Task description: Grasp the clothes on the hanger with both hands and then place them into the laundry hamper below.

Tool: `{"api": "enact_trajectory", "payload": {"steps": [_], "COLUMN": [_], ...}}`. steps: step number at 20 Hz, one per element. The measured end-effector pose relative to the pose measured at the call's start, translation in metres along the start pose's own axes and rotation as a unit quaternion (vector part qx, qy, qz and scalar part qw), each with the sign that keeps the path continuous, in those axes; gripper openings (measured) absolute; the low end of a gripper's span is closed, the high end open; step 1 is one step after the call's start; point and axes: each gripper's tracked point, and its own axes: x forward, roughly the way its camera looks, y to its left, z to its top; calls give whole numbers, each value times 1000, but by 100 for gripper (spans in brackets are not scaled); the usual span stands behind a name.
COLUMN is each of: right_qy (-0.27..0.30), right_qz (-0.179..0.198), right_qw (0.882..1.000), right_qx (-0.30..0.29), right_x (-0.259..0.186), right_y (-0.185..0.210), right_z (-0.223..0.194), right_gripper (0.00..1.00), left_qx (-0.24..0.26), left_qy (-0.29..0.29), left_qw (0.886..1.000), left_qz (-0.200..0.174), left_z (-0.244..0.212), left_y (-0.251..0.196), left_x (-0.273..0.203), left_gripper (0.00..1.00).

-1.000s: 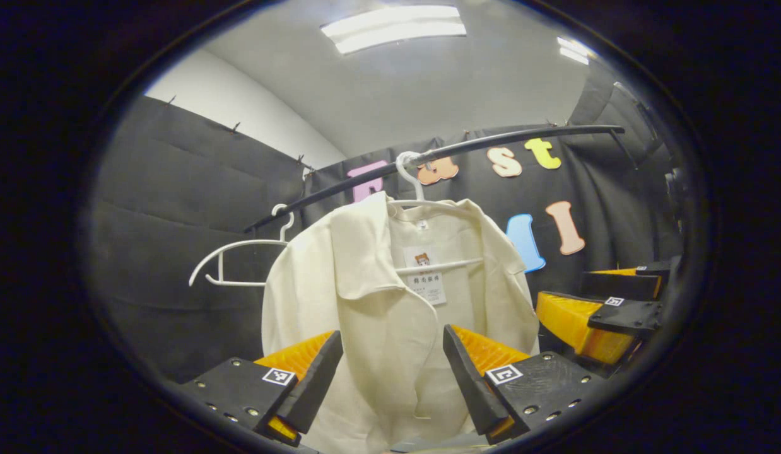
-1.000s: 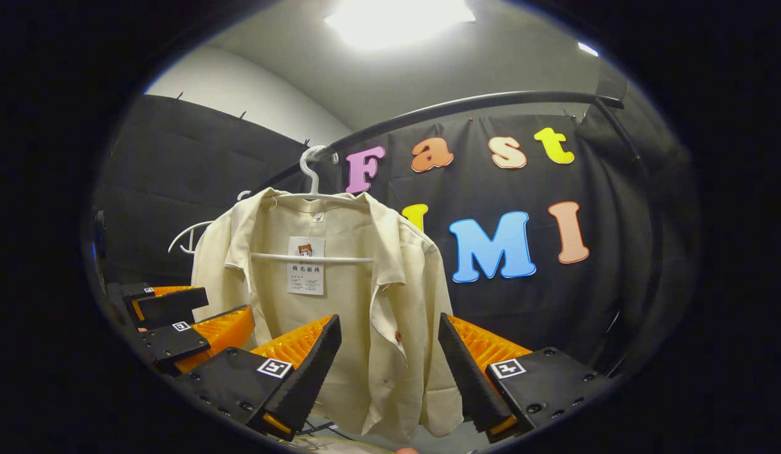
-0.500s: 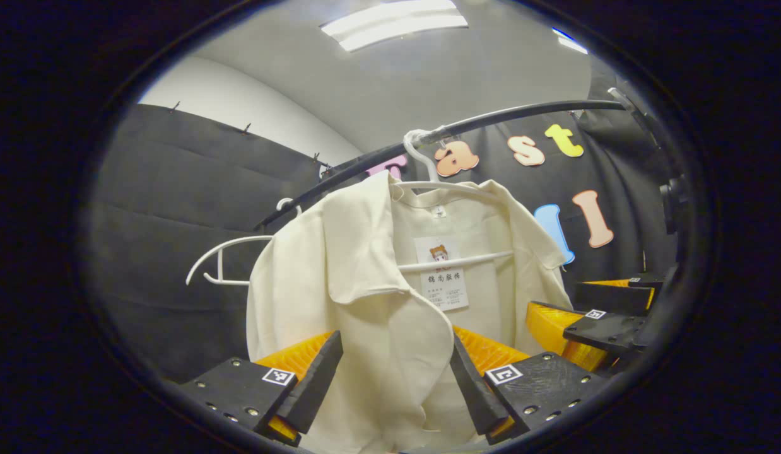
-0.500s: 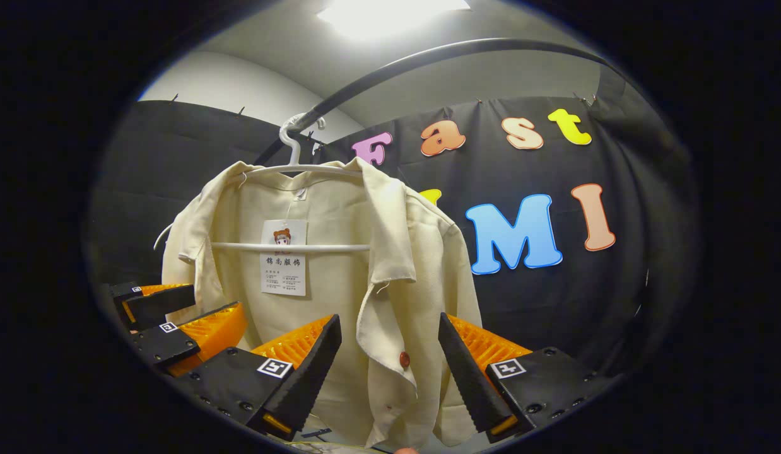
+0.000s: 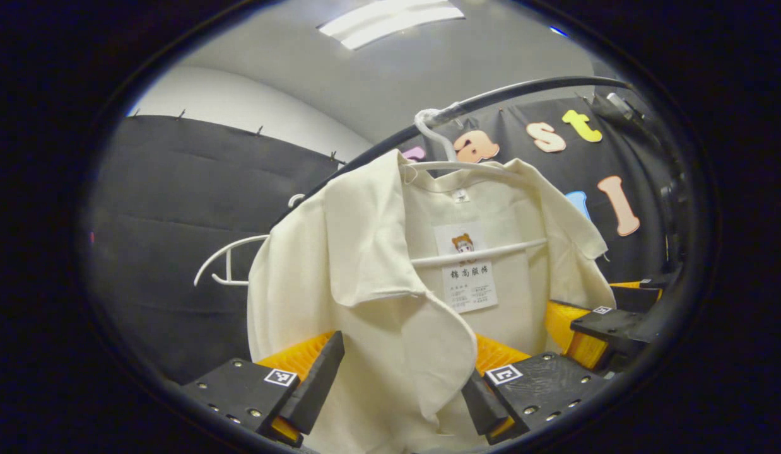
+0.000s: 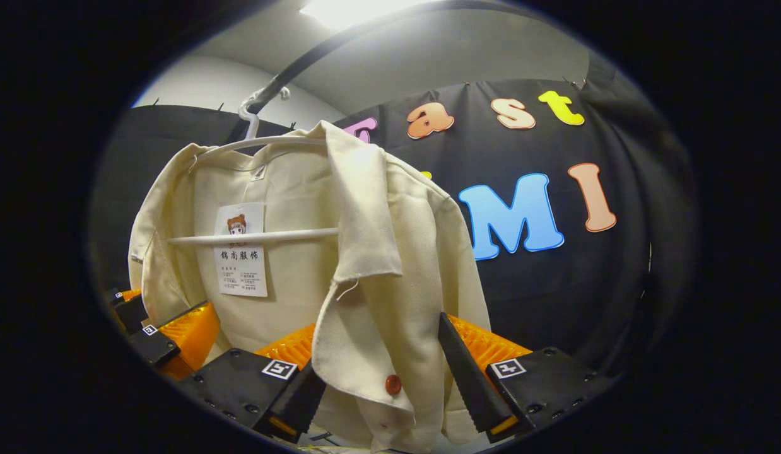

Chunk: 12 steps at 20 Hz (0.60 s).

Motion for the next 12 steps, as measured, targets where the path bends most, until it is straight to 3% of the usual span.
{"api": "enact_trajectory", "payload": {"steps": [1, 3, 5, 6, 8, 10, 11, 12], "right_qy": [3, 9, 16, 22, 28, 32, 30, 27], "right_qz": [0, -7, -10, -7, -4, -5, -34, -51], "right_qw": [1000, 1000, 1000, 1000, 1000, 999, 999, 998], "right_qx": [2, 2, 2, 1, 0, 6, 7, 10], "right_x": [2, 8, 11, 13, 16, 18, 17, 16], "right_y": [1, 1, 2, 5, 8, 6, -4, -12], "right_z": [0, 0, 1, 0, 1, 1, 2, 5], "right_gripper": [94, 80, 64, 54, 46, 46, 39, 16], "left_qx": [3, 0, -1, -3, -6, -4, -6, -7], "left_qy": [-2, 3, 14, 20, 24, 22, 21, 21], "left_qw": [1000, 1000, 1000, 1000, 1000, 1000, 999, 999], "left_qz": [12, 15, 16, 17, 19, 22, 33, 38], "left_z": [1, -1, -6, -8, -10, -8, -8, -8], "left_y": [4, 5, 5, 6, 9, 15, 20, 24], "left_x": [0, 2, 5, 5, 5, 2, 2, 3], "left_gripper": [91, 56, 51, 60, 55, 55, 30, 24]}}
